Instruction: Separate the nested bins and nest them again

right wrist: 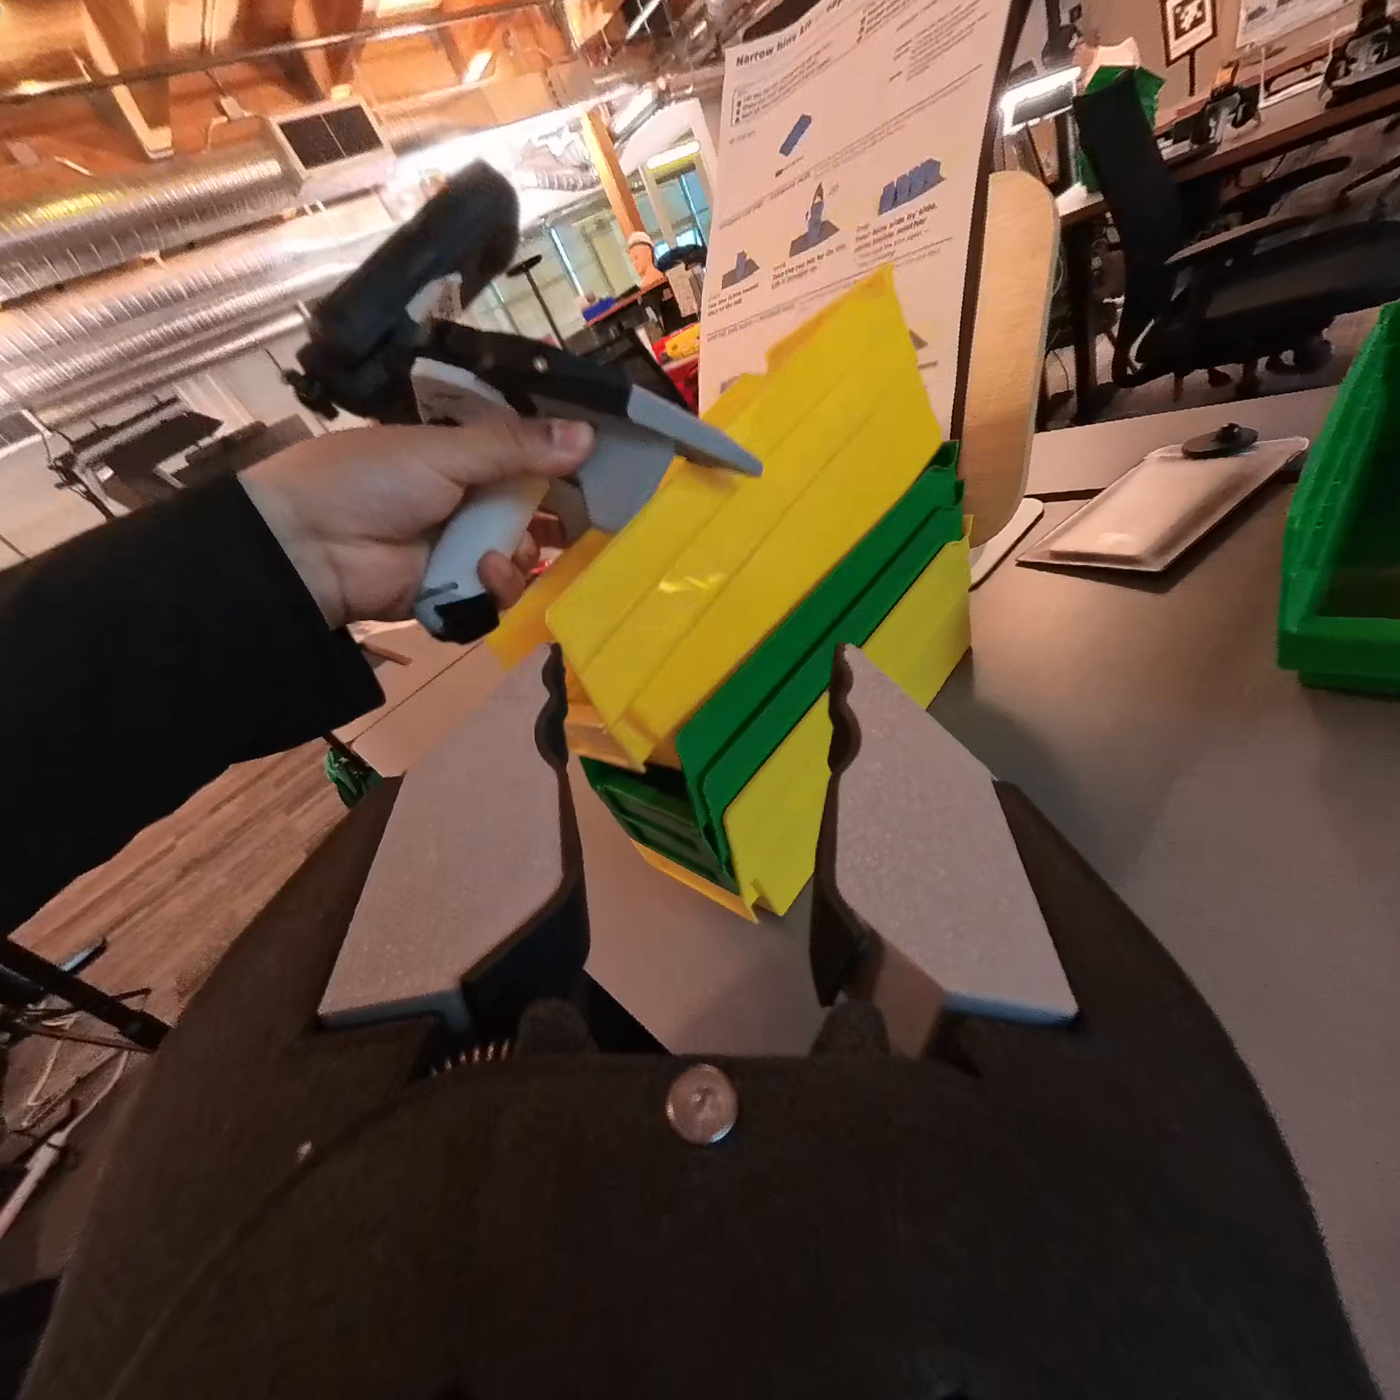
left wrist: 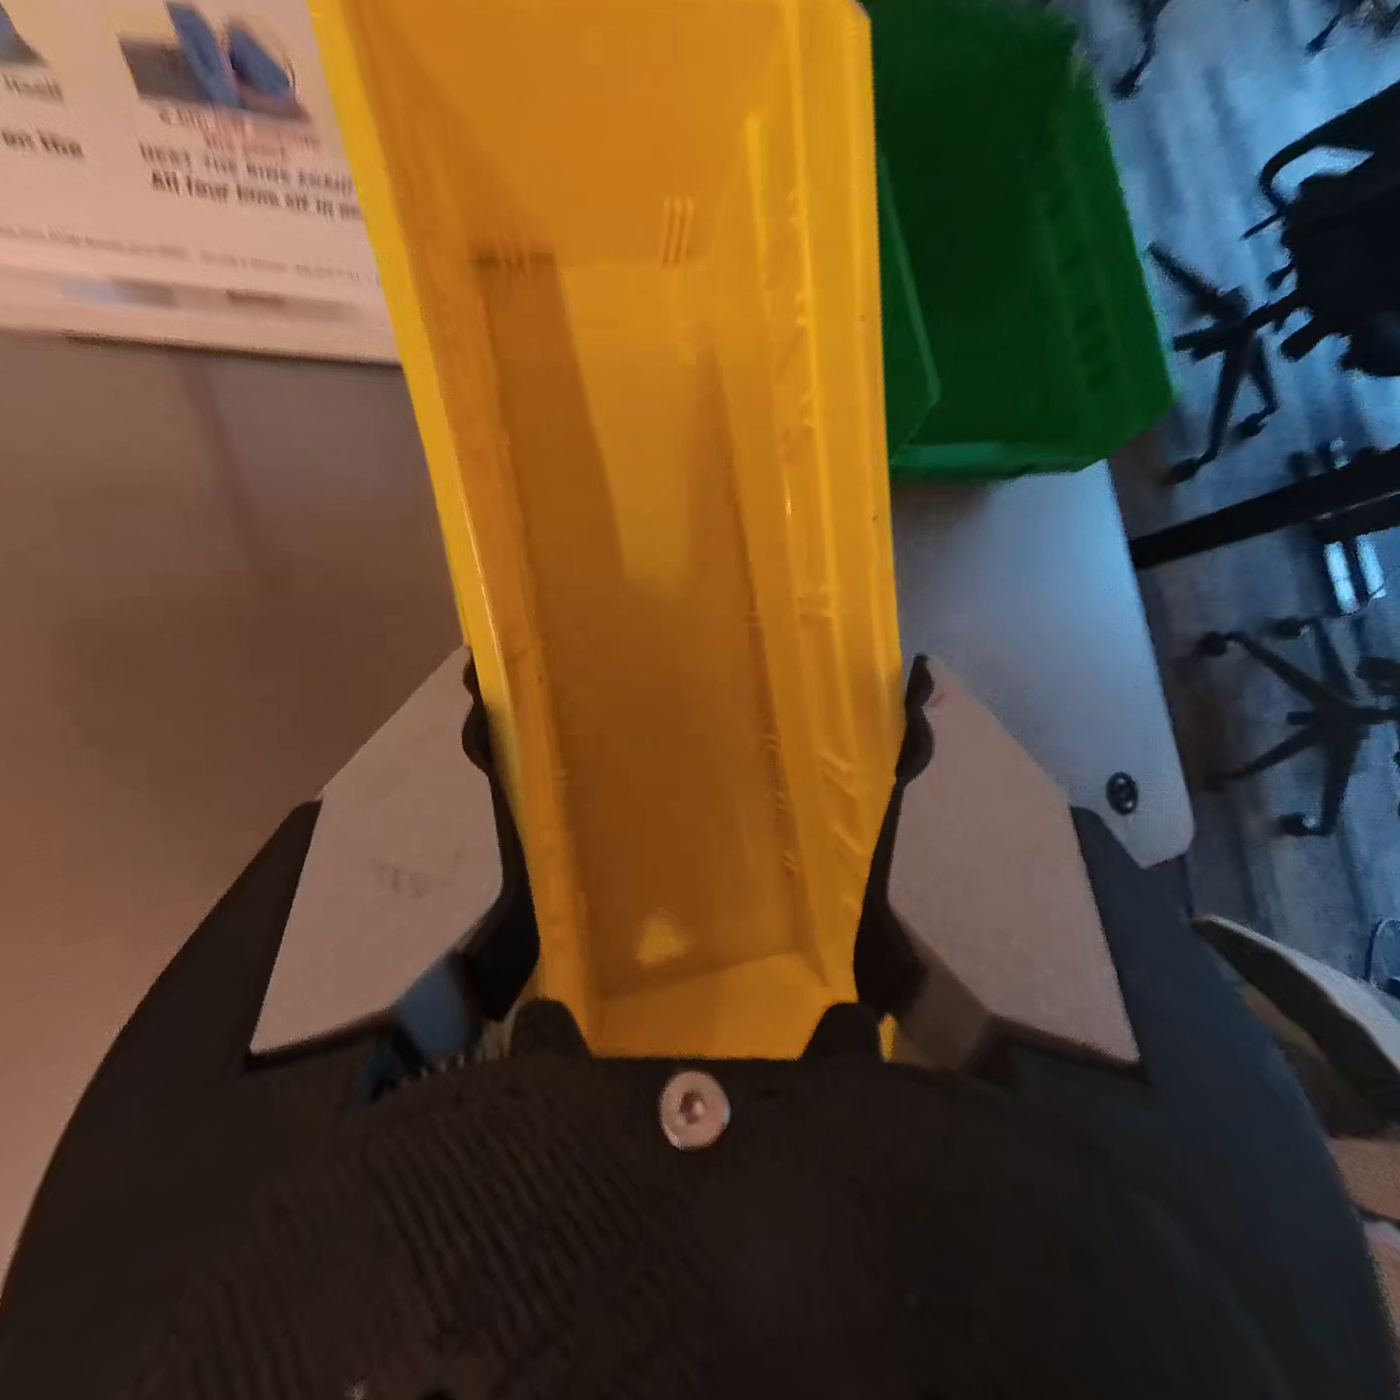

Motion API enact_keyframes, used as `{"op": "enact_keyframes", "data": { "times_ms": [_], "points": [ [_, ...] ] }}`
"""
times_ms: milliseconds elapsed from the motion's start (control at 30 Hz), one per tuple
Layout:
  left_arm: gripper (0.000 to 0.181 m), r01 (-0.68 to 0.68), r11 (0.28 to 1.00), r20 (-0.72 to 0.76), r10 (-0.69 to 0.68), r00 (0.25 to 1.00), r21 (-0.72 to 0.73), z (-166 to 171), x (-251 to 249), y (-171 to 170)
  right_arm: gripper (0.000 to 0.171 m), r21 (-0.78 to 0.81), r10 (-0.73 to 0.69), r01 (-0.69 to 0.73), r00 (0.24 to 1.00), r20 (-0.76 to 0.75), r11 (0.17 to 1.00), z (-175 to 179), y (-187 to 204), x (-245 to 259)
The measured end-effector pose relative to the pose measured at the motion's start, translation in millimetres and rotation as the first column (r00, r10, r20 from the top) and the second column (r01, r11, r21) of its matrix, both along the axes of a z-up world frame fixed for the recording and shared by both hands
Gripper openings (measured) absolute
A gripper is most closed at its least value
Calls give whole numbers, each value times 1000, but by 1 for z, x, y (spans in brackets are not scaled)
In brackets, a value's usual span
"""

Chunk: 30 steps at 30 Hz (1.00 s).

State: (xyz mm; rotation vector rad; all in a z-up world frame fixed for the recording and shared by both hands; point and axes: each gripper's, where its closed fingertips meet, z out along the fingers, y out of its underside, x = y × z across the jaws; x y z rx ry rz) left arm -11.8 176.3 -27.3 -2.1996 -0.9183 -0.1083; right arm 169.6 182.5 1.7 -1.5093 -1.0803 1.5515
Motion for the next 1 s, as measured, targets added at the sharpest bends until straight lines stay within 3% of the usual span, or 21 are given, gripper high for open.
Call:
{"op": "enact_keyframes", "data": {
  "times_ms": [133,333,433,533,667,733,800,867,1000],
  "points": [
    [112,-8,990,-20,5,1000,-139,-21,2,-11,67,-1,3,-3,1000,-4,1000,2,-2,1],
    [130,0,986,-89,-15,996,-164,-29,2,-3,67,30,27,-27,1000,10,999,2,-14,-4],
    [123,36,994,-39,-40,998,-106,-18,0,-1,67,32,39,-41,999,34,999,-3,-17,-10],
    [118,79,997,-34,-79,996,14,17,-9,0,67,29,47,-48,998,44,998,-6,-18,-13],
    [63,277,951,-163,-255,953,135,71,-1,-6,67,29,49,-50,998,37,998,-5,-19,-15],
    [28,378,922,-241,-349,906,88,77,8,-19,66,27,51,-52,998,38,998,-5,-19,-16],
    [11,457,889,-261,-437,861,18,66,20,-33,67,28,52,-53,998,43,998,-6,-21,-18],
    [1,524,851,-224,-517,826,-31,45,37,-48,66,34,55,-57,997,53,998,-7,-23,-20],
    [0,581,809,-200,-585,786,-86,6,47,-69,66,58,74,-79,994,74,995,-9,-34,-28]
  ]
}}
